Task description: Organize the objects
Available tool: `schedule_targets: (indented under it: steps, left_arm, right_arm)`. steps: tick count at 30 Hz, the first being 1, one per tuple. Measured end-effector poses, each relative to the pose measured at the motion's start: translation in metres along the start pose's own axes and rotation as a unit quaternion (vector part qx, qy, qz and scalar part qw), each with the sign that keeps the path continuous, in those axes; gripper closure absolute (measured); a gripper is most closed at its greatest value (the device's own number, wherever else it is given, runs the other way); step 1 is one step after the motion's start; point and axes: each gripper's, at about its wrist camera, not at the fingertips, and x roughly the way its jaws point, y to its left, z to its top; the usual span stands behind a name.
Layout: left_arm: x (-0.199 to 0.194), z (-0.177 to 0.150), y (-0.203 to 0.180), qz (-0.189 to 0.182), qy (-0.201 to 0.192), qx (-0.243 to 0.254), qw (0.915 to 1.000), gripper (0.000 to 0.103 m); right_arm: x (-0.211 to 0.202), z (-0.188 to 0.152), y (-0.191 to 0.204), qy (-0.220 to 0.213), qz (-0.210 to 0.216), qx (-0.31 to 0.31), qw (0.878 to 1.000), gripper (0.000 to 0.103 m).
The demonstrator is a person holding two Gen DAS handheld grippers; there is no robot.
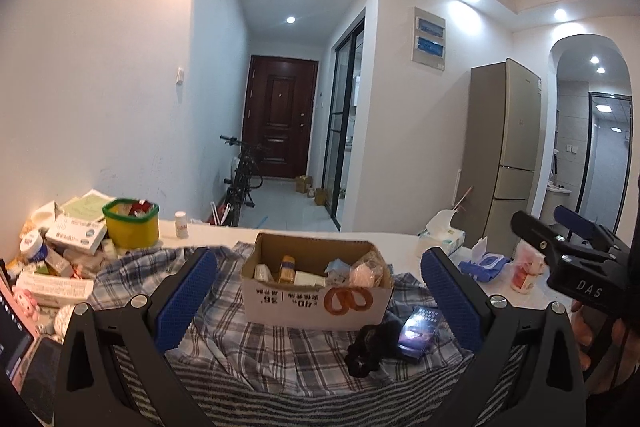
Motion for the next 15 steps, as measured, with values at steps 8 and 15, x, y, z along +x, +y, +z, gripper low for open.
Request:
schedule_targets:
  steps: [8, 15]
  left_arm:
    - [0.030, -0.039, -0.001, 0.006, 0.074, 0.006, 0.9972, 0.000]
    - [0.054, -0.057, -0.010, 0.010, 0.098, 0.020, 0.9949, 0.000]
  right_arm:
    - [0.007, -0.025, -0.006, 0.018, -0.016, -0.013, 1.000, 0.000]
    - [0.030, -0.048, -0.012, 0.052, -0.016, -0.013, 0.998, 0.000]
